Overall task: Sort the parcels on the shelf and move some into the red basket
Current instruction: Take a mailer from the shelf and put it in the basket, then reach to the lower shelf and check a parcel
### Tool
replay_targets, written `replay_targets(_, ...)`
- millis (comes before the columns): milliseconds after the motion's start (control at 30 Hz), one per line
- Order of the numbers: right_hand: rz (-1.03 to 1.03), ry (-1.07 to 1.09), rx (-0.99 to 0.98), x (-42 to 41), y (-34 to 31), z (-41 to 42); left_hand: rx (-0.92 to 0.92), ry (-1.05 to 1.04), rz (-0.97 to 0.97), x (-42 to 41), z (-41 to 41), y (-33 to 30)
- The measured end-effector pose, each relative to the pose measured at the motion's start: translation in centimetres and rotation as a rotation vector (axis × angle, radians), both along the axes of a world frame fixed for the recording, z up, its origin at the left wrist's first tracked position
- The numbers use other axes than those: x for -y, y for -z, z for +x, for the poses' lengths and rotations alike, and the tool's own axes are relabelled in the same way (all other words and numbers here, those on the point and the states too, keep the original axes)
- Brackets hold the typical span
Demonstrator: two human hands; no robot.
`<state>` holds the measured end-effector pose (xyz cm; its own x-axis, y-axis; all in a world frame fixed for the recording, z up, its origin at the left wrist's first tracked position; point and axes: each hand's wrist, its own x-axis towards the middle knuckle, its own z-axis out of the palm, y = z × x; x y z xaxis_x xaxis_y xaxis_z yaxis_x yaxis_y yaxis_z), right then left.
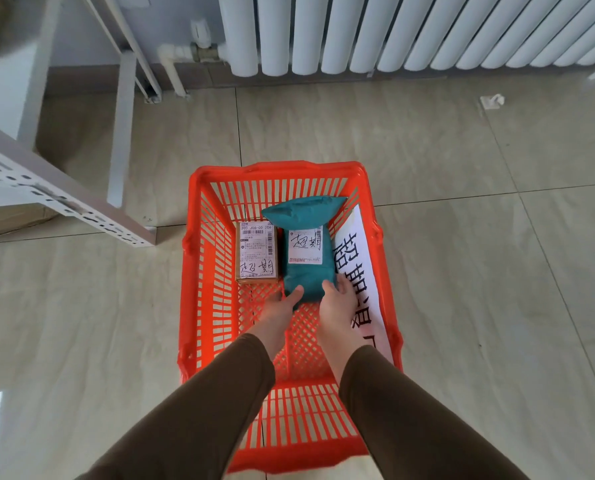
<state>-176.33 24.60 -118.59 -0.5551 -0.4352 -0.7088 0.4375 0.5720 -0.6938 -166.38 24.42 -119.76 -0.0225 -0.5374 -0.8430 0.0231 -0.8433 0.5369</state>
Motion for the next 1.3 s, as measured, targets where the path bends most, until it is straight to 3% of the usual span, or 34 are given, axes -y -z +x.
replay_targets(233, 0.055, -0.284, -0.160, -1.4, -13.5, 0.5, 0.074, 0.037, 0.028, -0.4, 2.2, -12.1)
replay_targets(400, 0.048, -0.475, -0.202, -1.5, -25.6, 1.7, -0.045, -0.107, -0.039, -0.7, 5.6, -26.6)
replay_targets(633, -0.182, -0.697, -0.167, -1.4, -53.2, 7.7, -0.088, -0.234, -0.250, -2.0, 13.4, -52.8)
replay_targets(833, -0.343, -0.929, -0.119, -1.8, -70.4, 16.6, -0.045, -0.296, -0.459, -5.5, 24.3, -70.6)
replay_targets(1033, -0.472, -1.096, -0.141, -3.1, -80.3, 29.6, -0.029, -0.368, -0.618, -9.0, 39.0, -80.1)
replay_targets(1300, -0.579, -1.170, -0.030, -4.1, -85.7, 49.3, 0.024, -0.458, -0.732, -12.1, 59.5, -85.8)
